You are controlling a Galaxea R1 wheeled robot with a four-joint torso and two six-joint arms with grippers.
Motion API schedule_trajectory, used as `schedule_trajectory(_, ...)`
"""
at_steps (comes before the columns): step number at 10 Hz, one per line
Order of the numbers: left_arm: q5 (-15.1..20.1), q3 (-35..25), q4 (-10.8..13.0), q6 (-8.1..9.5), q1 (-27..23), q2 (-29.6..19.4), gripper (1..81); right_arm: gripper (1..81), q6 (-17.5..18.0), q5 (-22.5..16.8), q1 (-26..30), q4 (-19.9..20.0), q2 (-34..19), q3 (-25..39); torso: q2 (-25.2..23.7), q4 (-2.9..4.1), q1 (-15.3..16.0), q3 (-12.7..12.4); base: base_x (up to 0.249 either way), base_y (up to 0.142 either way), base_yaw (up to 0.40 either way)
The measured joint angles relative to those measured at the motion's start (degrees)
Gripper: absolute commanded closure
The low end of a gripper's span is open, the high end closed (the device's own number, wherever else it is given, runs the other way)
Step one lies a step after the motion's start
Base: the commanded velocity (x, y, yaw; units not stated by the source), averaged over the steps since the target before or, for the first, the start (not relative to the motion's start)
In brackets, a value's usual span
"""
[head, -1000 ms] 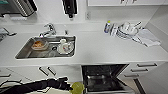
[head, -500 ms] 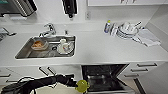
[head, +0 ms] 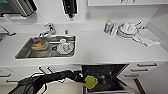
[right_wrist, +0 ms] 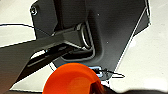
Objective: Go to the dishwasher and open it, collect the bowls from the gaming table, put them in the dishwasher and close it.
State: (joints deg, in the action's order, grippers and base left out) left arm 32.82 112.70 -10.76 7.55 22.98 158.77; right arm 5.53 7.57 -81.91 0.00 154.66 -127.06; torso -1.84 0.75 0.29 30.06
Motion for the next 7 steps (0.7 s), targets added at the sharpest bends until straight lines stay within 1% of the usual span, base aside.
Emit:
schedule_trajectory(2, -0.90, 0.55, 0.00, 0.28, -0.05, 3.88, 81.1, 81.1, 0.00, 0.00, 0.02, 0.00, 0.00, 0.00, 0.00, 0.00, 0.00, 0.00, 0.000, 0.000, 0.000)
schedule_trajectory(5, -1.12, 1.24, 0.00, 1.24, -0.02, 8.73, 81.1, 81.1, 0.00, 0.02, 0.21, 0.00, 0.93, 0.00, 0.00, 0.00, 0.00, 0.00, 0.000, 0.000, 0.000)
schedule_trajectory(6, -1.16, 1.24, 0.02, 0.69, -0.05, 9.95, 1.0, 81.1, 0.00, -0.02, 0.16, 0.00, 0.79, 0.00, 0.00, 0.00, 0.00, 0.00, 0.000, 0.000, 0.000)
schedule_trajectory(7, -1.16, 1.24, -0.06, 1.40, 0.02, 10.74, 1.0, 81.1, 0.02, 0.00, 0.21, 0.00, 0.71, 0.00, 0.00, 0.00, 0.00, 0.00, 0.000, 0.000, 0.000)
